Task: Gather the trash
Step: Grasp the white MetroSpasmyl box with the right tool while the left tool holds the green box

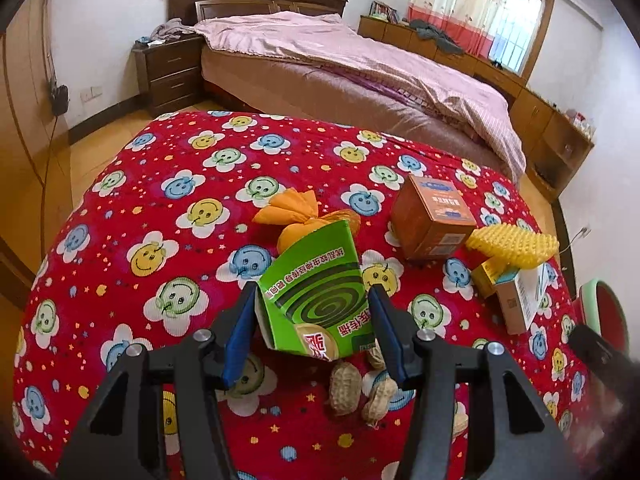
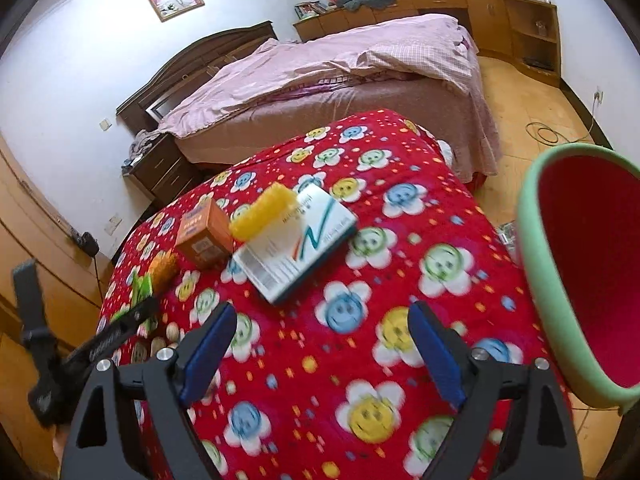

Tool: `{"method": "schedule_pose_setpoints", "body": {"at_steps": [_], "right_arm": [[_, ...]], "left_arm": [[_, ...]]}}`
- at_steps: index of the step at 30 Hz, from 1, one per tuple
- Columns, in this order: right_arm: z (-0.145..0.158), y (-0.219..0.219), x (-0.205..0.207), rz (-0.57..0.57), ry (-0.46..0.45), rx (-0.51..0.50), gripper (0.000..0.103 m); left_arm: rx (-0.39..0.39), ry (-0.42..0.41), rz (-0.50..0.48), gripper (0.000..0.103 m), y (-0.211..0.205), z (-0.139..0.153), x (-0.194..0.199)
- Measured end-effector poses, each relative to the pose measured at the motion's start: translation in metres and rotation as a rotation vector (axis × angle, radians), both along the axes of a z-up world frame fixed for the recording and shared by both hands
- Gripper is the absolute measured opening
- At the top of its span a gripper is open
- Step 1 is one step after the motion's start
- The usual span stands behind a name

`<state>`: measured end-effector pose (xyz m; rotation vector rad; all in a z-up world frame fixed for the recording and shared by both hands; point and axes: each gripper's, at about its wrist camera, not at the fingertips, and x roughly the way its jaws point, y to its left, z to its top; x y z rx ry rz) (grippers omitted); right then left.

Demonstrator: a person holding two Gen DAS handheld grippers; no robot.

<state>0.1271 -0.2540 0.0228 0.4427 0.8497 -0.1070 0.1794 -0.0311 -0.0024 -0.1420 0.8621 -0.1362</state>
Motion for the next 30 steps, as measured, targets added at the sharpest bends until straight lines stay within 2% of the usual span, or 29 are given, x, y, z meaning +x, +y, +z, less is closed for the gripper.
{"method": "schedule_pose_setpoints", "body": {"at_steps": [5, 11, 18, 20, 22, 23, 26, 30], "right_arm": [[-0.006, 0.01, 0.03, -0.024, 0.011, 0.014, 0.089], [-0.022, 0.02, 0.065, -0.06, 0.066, 0.019, 0.093], [-0.027, 0.024, 0.079, -0.09, 0.076, -0.006, 0.093], [-0.027, 0.023, 0.078, -0.087, 0.076, -0.011, 0.089], [-0.027, 0.022, 0.076, -0.093, 0.08, -0.035, 0.076], [-0.027, 0.022, 0.075, -0.094, 0.083, -0.052, 0.073], [-0.028, 0.021, 0.07, -0.068, 0.074, -0.078, 0.072], [-0.027, 0.017, 0.061, -0.062, 0.068, -0.058, 0.072]], "left_arm": [[-0.021, -0.007, -0.003, 0.056, 0.004, -0.003, -0.001], [-0.06, -0.02, -0.026, 0.056, 0.007, -0.002, -0.004], [-0.072, -0.021, -0.048, 0.056, 0.003, 0.001, -0.006], [-0.074, -0.023, -0.051, 0.056, 0.002, 0.003, -0.007], [-0.073, -0.025, -0.052, 0.056, 0.001, 0.005, -0.009], [-0.072, -0.025, -0.053, 0.056, 0.0, 0.005, -0.009], [-0.077, -0.025, -0.063, 0.056, -0.003, 0.008, -0.013], [-0.071, -0.03, -0.079, 0.056, -0.008, 0.011, -0.019]]}}
